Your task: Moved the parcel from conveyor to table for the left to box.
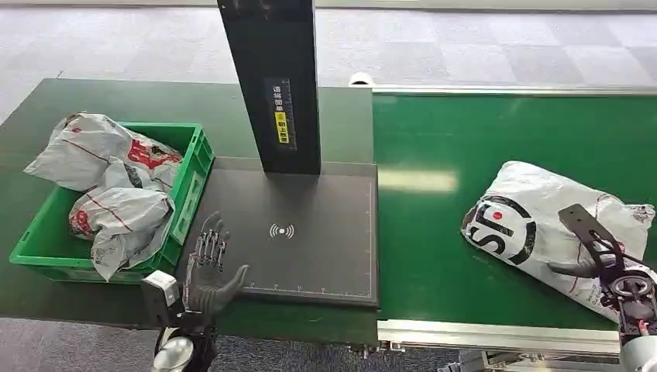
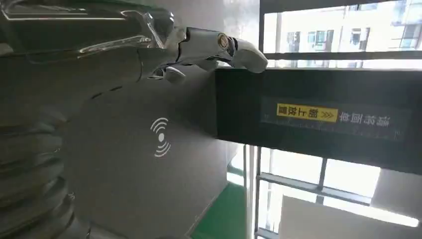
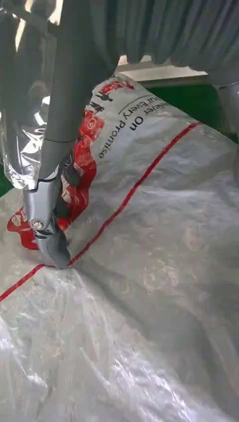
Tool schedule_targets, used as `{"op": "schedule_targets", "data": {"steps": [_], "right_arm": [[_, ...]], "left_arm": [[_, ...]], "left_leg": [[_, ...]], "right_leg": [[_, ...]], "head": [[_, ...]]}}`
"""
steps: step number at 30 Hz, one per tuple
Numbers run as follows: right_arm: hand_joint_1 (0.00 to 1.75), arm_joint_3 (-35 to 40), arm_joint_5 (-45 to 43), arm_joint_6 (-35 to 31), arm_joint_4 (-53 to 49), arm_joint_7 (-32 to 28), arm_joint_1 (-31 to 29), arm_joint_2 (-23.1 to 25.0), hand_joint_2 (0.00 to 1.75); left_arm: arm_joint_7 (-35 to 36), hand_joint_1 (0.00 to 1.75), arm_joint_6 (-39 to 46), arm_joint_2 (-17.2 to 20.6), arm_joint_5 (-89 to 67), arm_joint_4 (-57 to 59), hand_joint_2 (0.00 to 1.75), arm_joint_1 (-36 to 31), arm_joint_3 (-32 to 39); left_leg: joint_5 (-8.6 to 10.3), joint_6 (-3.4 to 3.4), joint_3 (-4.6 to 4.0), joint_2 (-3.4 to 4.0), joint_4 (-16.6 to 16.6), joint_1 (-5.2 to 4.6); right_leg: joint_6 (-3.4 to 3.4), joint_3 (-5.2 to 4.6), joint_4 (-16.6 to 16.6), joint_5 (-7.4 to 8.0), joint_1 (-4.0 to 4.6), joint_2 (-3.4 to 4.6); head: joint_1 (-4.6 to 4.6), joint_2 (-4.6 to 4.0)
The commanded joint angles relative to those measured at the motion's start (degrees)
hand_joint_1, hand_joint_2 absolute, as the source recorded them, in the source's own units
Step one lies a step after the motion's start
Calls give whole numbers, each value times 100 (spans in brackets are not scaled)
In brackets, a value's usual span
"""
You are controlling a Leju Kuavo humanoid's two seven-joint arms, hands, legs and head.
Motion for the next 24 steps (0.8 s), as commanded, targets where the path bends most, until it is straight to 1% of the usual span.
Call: {"op": "schedule_targets", "data": {"steps": [1,5,7,8,9,10,11,12,17,20,21,24], "right_arm": [[0,632,432,-34,739,630,-469,127,175],[0,745,571,57,748,710,-488,193,175],[0,782,620,92,743,719,-460,206,175],[24,819,660,57,720,706,-421,207,175],[169,844,690,34,705,663,-389,211,175],[175,862,707,43,694,608,-363,216,175],[175,872,719,52,690,540,-360,235,175],[175,913,769,75,693,520,-397,272,175],[175,1168,1015,126,703,670,-710,457,175],[175,1168,1015,126,703,670,-710,457,175],[175,1210,1059,113,694,649,-697,456,175],[175,1479,1321,30,660,487,-793,626,175]], "left_arm": [[38,0,151,261,72,-169,175,77,26],[107,0,236,258,21,-290,175,75,94],[121,0,239,272,10,-312,175,89,110],[120,0,238,279,10,-309,175,111,114],[115,0,234,285,16,-302,175,149,118],[114,0,234,290,12,-289,175,177,114],[88,0,247,288,-8,-282,175,193,113],[71,0,249,273,-17,-283,175,195,122],[91,0,263,243,-44,-327,175,82,162],[91,0,263,243,-44,-327,175,82,162],[92,0,264,239,-44,-336,175,86,171],[135,0,304,233,-66,-466,175,144,242]], "left_leg": [[-4,-5,27,28,-14,-2],[-2,-2,10,10,-4,1],[-3,-2,16,21,-8,0],[-3,-3,23,26,-13,0],[-3,-2,14,17,-7,0],[-4,-3,26,22,-13,-1],[-3,-2,15,14,-7,1],[-3,-3,23,17,-14,-1],[-2,-3,8,24,-4,-1],[-1,-4,13,21,-7,1],[0,-3,13,13,-6,0],[-3,-4,21,25,-9,1]], "right_leg": [[-3,14,-11,4,-2,26],[1,4,-4,2,1,12],[1,8,-9,5,0,23],[1,15,-14,6,0,27],[1,8,-7,2,0,18],[2,18,-13,4,-1,23],[1,10,-7,2,1,16],[1,16,-13,2,-1,18],[1,-1,0,4,-1,25],[-1,5,-5,5,1,22],[0,5,-3,2,0,14],[1,10,-8,4,0,25]], "head": [[0,0],[0,0],[0,0],[0,0],[-2,0],[0,0],[0,0],[0,0],[0,0],[-2,0],[0,0],[-2,0]]}}
